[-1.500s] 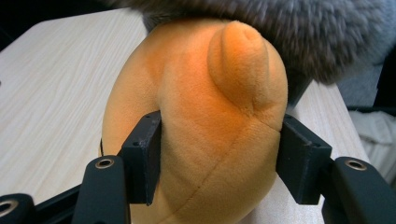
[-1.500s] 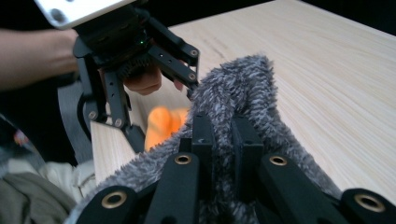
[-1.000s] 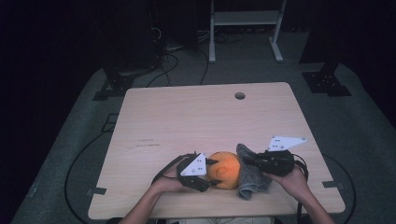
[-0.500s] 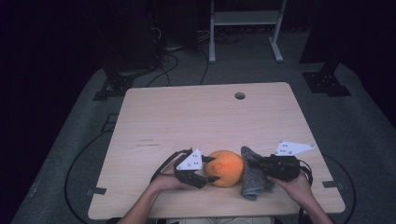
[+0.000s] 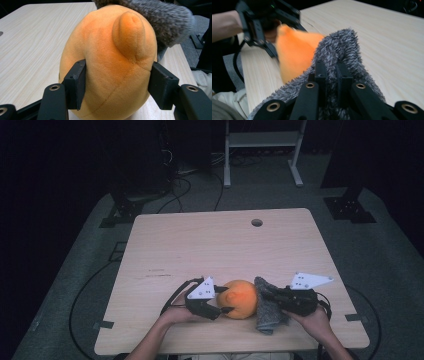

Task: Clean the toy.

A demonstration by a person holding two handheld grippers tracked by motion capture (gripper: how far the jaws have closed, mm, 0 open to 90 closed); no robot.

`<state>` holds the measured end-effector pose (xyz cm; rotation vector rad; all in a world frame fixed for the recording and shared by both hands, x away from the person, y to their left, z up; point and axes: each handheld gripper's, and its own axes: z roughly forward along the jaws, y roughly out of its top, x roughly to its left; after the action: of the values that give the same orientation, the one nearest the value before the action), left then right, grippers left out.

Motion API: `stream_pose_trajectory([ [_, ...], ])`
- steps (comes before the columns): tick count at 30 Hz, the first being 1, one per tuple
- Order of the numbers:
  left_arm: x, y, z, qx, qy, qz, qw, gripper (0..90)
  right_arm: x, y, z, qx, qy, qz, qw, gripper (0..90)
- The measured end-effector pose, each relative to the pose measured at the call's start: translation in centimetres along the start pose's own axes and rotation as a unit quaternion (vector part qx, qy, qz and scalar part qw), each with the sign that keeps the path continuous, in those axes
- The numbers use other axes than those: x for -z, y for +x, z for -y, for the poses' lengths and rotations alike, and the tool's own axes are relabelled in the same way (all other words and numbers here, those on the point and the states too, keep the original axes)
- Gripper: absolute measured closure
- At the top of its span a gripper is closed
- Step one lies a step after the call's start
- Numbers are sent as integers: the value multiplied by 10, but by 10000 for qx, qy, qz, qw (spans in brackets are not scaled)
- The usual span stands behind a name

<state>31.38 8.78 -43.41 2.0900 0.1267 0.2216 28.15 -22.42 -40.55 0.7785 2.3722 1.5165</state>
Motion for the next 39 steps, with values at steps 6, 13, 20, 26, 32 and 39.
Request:
stream_pose_trajectory([
  [6, -5, 0, -3, 193, -47, -100, 9998, 381, -14, 11, -19, 260, -38, -168, 9995, 817],
  [13, -6, -1, -6, 266, -7, -200, 9994, 398, -35, 27, -35, 526, 3, -353, 9980, 818],
  [20, -4, 1, -14, 677, -177, -197, 9974, 415, -17, 4, -23, 189, 41, 32, 9998, 817],
  [26, -5, -3, -28, 699, 62, -418, 9967, 443, -4, 19, -43, 393, -433, -187, 9981, 817],
  [32, -4, -9, -30, 462, 222, -511, 9974, 448, -32, 33, -52, 721, -135, -302, 9968, 818],
  [39, -9, 0, -18, 610, -87, -108, 9980, 260, -29, 16, -37, 549, 218, -133, 9982, 819],
])
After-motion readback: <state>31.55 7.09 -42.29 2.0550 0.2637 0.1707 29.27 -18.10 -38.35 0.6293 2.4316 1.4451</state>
